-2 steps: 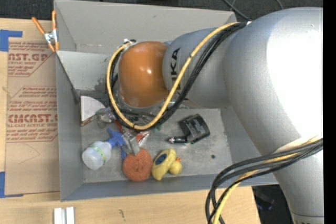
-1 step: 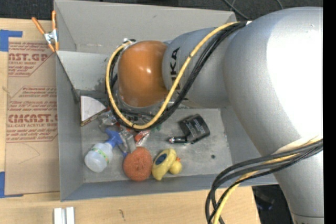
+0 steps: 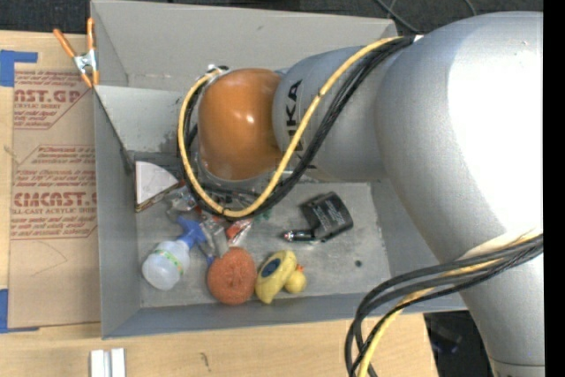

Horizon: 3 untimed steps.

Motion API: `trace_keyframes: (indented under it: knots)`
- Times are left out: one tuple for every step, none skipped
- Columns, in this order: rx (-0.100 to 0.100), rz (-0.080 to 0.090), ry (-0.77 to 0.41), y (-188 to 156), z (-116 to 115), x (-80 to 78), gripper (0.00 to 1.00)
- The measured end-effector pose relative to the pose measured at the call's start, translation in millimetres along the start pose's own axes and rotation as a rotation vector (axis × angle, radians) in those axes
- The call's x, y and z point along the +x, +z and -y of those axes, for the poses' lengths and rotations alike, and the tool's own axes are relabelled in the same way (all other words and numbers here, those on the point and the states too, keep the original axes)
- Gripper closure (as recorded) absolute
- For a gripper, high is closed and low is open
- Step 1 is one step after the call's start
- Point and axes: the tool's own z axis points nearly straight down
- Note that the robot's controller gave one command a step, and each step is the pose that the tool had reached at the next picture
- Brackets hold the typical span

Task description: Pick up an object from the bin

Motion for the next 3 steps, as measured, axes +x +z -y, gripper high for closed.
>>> trace_keyframes:
  knots:
    - [0.002,-0.004,0.021,-48,3,0.8,1.0]
    - [0.003,-0.002,0.004,-84,15,1.9,1.0]
    - [0.002,-0.007,0.014,-116,5,5.5,1.0]
